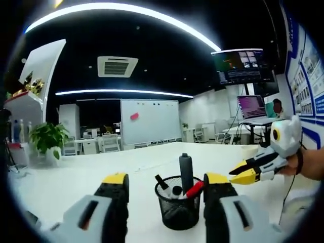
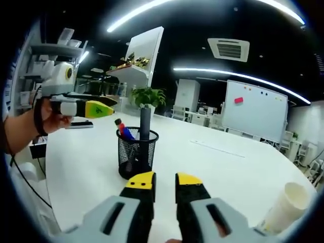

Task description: Place the scattered laser pointers and whiteboard markers into the pen holder and stack the scattered paper cups together

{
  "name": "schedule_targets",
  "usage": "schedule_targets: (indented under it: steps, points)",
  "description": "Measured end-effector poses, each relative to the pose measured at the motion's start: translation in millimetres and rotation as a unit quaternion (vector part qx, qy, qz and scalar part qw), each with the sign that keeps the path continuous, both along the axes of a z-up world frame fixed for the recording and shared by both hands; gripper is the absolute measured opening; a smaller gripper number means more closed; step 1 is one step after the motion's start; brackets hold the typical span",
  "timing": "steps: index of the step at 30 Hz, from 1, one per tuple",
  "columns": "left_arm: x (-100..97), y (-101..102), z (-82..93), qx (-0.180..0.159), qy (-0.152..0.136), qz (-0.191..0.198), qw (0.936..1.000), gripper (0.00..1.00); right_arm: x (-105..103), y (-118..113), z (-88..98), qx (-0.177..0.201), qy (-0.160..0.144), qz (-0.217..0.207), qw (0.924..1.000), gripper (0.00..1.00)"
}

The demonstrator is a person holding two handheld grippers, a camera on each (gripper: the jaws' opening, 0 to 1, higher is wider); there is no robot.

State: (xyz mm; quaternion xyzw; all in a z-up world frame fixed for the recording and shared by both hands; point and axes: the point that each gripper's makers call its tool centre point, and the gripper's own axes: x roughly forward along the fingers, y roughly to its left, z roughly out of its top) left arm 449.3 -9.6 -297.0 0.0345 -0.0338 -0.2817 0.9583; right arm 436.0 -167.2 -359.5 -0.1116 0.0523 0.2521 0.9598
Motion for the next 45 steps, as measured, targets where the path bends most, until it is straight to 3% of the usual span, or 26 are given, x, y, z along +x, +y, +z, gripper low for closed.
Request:
schedule_targets:
  steps: [9,29,32,38,45]
  points:
    - [-4.0,2.1,-2.2,0.004,0.004,0.001,1.0,0.72,0.4,-1.7,-1.0,-0.001,0.001,-0.003,1.0,0.16]
    - [-24.4,1.4,-10.6,0.021,0.017,-0.007,0.9996,0.77,3.1,-6.3,5.2,-0.003,-0.009,-0.011,0.9999,0.22]
    - [-26.9,2.1,-12.4,0.023,0.018,-0.008,0.9995,0.77,4.9,-12.3,7.4,-0.003,-0.012,-0.019,0.9997,0.23]
    - [-33.5,4.0,-15.3,0.025,0.021,-0.009,0.9994,0.77,12.6,-42.3,25.4,-0.016,-0.055,-0.075,0.9956,0.31]
    - [-35.1,7.6,-16.8,0.022,0.023,-0.006,0.9995,0.77,16.4,-70.2,42.6,0.0,-0.083,-0.119,0.9895,0.4]
